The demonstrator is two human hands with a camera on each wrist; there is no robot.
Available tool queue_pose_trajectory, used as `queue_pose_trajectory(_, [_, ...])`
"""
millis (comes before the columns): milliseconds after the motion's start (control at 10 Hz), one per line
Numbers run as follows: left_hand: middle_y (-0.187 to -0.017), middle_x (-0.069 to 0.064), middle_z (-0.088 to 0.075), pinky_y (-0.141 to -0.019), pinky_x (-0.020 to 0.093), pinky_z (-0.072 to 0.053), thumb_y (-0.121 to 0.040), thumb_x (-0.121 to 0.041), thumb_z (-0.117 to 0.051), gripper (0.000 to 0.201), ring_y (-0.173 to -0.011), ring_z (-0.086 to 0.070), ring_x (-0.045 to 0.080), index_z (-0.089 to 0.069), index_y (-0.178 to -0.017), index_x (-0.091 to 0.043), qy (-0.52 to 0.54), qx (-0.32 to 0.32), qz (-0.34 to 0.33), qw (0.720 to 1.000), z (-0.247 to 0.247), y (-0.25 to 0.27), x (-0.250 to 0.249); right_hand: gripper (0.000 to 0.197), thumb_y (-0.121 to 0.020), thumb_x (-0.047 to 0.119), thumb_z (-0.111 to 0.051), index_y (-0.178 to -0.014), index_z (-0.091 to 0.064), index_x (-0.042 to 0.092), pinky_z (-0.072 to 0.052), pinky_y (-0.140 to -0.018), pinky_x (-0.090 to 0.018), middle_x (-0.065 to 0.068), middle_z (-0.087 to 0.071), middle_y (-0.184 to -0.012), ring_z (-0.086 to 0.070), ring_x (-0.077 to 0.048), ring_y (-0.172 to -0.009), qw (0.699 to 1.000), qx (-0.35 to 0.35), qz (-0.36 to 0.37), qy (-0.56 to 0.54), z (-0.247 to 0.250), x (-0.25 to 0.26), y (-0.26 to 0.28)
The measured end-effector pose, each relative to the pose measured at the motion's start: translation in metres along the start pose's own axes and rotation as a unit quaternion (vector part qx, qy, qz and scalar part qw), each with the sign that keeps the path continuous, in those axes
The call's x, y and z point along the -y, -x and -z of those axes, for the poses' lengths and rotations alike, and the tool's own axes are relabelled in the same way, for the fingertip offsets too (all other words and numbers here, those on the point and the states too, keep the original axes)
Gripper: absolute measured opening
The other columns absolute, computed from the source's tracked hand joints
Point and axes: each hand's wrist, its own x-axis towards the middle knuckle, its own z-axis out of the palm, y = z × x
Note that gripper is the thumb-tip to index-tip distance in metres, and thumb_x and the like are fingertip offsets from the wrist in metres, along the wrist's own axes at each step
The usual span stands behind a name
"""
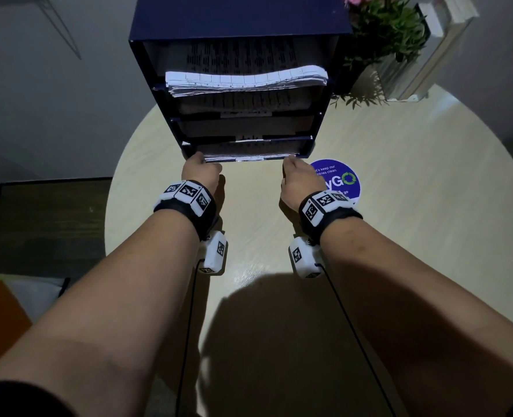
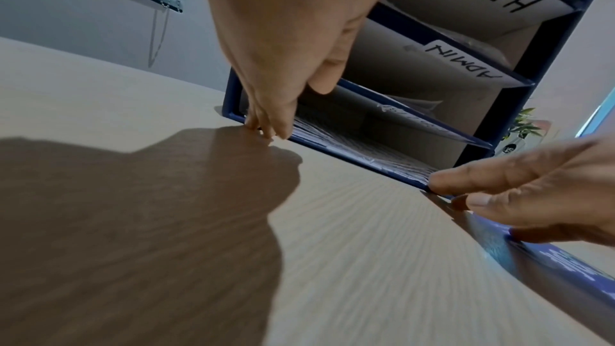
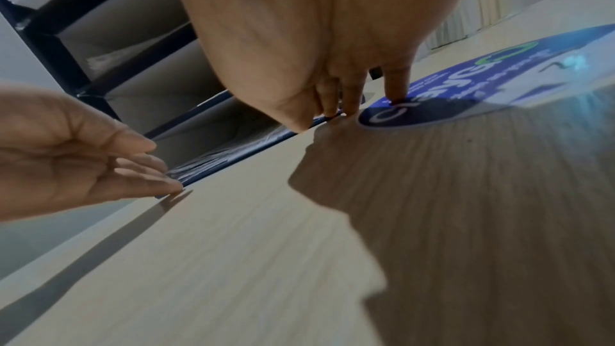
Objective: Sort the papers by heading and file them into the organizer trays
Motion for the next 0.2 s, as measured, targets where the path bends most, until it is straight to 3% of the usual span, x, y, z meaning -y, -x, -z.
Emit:
queue_pose_trajectory(100, [-0.108,0.007,-0.061,-0.103,0.04,-0.045,-0.091,-0.01,-0.058,0.03,-0.11,-0.057,0.032,-0.056,-0.121,-0.014,-0.031,0.0,-0.004,1.0,0.001,0.004,-0.003,0.052,-0.096,0.017,-0.046,-0.147,-0.033,0.012,-0.037,-0.103,-0.05,-0.007,-0.034,-0.15,-0.036,-0.031,-0.133,1.0,-0.006,0.004,0.002,0.005,-0.001,0.002])
queue_pose_trajectory(200, [-0.153,0.009,-0.039,-0.108,0.035,-0.035,-0.096,-0.015,-0.057,0.065,-0.138,-0.04,0.03,-0.028,-0.153,-0.015,-0.084,0.028,0.009,0.996,0.006,0.024,-0.012,0.055,-0.098,0.02,-0.046,-0.15,-0.031,0.014,-0.035,-0.109,-0.049,-0.004,-0.026,-0.156,-0.03,-0.029,-0.14,1.0,0.019,0.011,-0.011,0.0,-0.007,0.01])
